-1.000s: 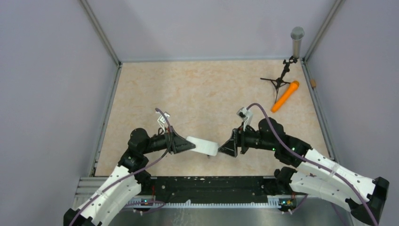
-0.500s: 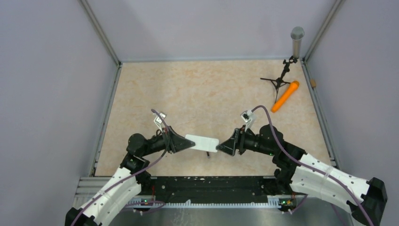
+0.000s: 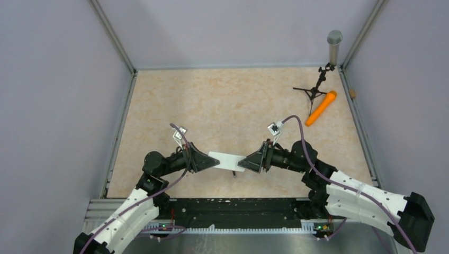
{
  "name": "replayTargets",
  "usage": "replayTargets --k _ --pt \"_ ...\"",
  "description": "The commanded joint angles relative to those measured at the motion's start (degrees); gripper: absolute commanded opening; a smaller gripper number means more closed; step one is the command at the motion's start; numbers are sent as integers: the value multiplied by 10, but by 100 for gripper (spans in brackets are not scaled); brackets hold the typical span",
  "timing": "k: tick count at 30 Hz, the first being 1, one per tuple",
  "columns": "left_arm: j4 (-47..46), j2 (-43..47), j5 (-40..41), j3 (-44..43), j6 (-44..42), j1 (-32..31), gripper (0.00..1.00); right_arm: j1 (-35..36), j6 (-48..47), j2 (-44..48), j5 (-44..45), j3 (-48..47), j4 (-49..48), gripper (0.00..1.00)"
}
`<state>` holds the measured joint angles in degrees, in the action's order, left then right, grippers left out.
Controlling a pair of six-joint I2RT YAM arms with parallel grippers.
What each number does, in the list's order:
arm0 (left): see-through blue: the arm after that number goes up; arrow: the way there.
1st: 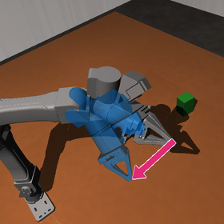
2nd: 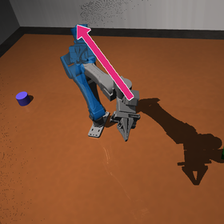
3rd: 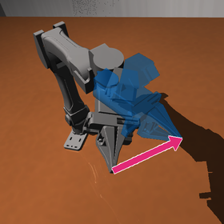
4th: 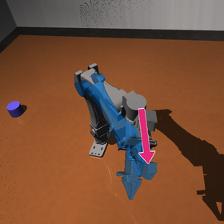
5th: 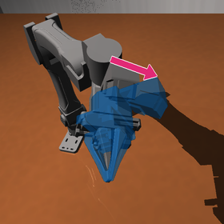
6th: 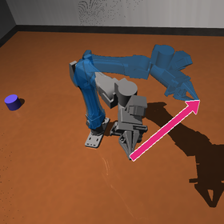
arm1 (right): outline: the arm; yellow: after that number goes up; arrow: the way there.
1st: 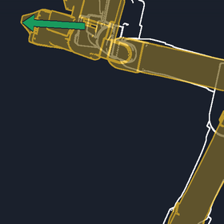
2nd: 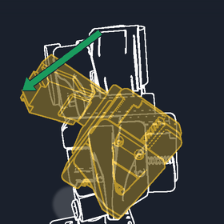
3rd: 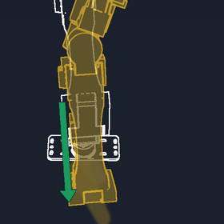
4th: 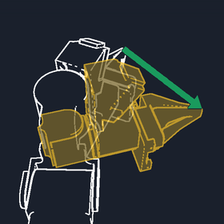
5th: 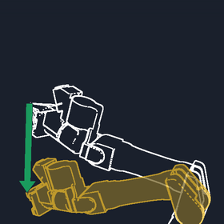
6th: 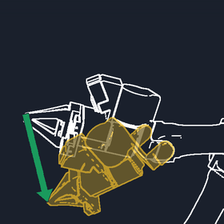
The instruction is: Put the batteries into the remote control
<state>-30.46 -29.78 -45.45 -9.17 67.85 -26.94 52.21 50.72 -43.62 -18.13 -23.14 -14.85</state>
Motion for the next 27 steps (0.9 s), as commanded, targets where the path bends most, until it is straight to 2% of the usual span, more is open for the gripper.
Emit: replayTargets --k 1,15,19,22,27 --pt "-40 1 6 5 4 -1 0 -4 15 -8 -22 -3 -65 59" --pt "-32 -13 22 9 3 -1 0 8 20 -22 -22 -1 -79 33" --pt "-35 -15 28 12 8 -1 0 16 18 -20 -20 0 -85 19" --pt "-37 -15 36 11 10 -1 0 20 17 -15 -20 3 -88 0" --pt "-64 -19 42 17 31 -1 0 21 24 21 -28 25 -107 0"
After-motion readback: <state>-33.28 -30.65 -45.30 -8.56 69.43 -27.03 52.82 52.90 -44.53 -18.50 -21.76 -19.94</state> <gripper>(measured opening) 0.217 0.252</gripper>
